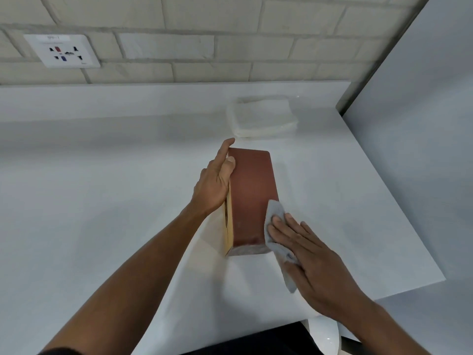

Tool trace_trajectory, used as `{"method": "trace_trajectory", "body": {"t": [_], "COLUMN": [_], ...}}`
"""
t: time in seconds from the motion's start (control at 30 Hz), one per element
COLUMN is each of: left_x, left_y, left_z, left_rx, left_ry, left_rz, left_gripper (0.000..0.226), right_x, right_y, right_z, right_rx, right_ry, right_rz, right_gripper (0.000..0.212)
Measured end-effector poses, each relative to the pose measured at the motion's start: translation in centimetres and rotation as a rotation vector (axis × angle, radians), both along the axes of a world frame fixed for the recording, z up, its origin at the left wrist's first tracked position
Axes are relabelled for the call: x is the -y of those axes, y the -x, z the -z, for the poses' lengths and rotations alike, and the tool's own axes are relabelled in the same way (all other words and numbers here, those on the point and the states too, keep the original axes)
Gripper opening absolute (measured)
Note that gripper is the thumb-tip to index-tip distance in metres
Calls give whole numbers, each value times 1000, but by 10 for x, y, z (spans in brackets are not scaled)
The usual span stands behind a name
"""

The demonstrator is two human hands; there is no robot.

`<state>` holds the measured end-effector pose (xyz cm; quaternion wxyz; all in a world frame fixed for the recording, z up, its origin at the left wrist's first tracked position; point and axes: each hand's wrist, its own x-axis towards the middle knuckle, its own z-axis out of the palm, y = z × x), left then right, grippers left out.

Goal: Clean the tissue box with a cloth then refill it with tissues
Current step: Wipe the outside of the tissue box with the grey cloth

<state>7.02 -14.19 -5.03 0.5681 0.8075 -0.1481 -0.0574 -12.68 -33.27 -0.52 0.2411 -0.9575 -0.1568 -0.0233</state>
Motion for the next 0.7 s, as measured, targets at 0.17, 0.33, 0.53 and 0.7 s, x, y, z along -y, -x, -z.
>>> {"method": "trace_trajectory", "body": {"t": [0.17,0.33,0.53,0.7], "left_x": [-1,-4,-4,-5], "left_y": [-3,-4,-2,-6], "left_z": [3,2,-1,1], "left_rx": [-10,4,9,-13], "left_ry": [4,-17,-37,-12], "left_rz": [19,30,19,43], "left_gripper": [46,46,45,47], "right_x": [-24,-35,-18,-32], "right_y": [-33,-37,-41,-27], "right_z": [1,0,-2,2], "right_rx": [70,121,98,151], "right_ry": [103,244,215,290], "right_rz": [17,-175,-9,-228], "right_gripper": [49,50,50,51]}}
